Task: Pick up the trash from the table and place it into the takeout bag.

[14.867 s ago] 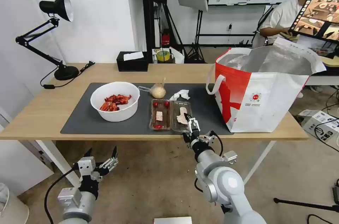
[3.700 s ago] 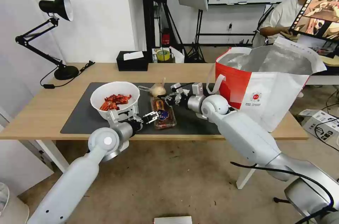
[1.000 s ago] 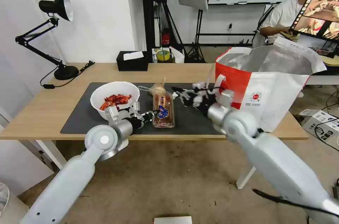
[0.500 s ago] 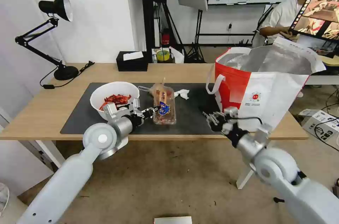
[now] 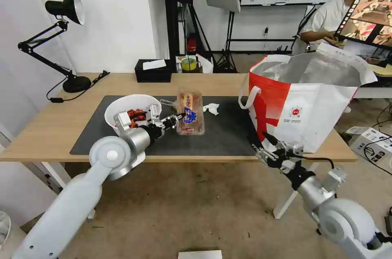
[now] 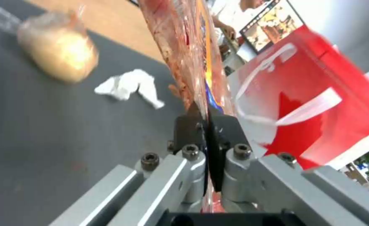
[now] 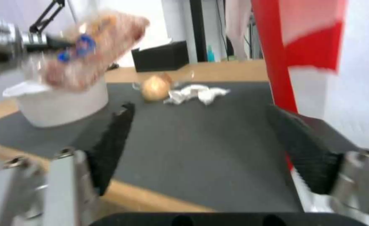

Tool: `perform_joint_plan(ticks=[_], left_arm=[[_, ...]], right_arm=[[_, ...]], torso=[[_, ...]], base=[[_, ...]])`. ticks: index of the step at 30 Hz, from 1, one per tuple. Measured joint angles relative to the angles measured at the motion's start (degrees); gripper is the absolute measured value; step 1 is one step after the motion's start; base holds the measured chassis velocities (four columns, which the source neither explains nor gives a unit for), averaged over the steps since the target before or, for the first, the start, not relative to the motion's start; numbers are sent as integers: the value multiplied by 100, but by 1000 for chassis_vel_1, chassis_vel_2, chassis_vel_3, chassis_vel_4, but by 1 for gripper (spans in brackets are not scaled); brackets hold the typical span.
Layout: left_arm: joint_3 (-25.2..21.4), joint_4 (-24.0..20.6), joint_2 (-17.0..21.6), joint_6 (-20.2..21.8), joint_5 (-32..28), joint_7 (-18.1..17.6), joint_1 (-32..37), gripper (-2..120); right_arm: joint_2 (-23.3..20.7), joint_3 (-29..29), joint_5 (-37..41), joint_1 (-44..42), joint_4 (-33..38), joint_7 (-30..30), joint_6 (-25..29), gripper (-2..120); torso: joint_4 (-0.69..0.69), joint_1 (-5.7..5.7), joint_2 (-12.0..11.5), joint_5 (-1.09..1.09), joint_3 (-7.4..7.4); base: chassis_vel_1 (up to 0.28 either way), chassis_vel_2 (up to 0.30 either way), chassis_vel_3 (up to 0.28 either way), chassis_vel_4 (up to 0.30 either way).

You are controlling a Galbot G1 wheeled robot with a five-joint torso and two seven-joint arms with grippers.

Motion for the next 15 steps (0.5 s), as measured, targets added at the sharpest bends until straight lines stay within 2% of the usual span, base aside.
perform_joint_plan(ticks=[1, 4, 9, 13, 15], left_arm=[[0, 0, 0, 0, 0, 0, 0, 0], [16, -26, 48, -24, -130, 1, -231, 0], [127, -36, 91, -39, -278, -1, -575, 0], [333, 10, 99, -58, -438, -8, -1072, 0], [582, 137, 45, -68, -528, -15, -1551, 0]], right_arm=[[0, 0, 0, 0, 0, 0, 0, 84], [181, 156, -66, -369, -62, -185, 227, 98], [348, 283, -101, -604, -165, -293, 425, 100], [415, 363, -134, -725, -216, -326, 491, 100], [457, 394, -159, -768, -229, -330, 514, 100]], torso=[[0, 0, 0, 0, 0], [0, 0, 0, -1, 0], [1, 0, 0, -1, 0], [0, 0, 0, 1, 0], [1, 0, 0, -1, 0]], base=[[0, 0, 0, 0], [0, 0, 0, 0], [0, 0, 0, 0], [0, 0, 0, 0], [0, 0, 0, 0]])
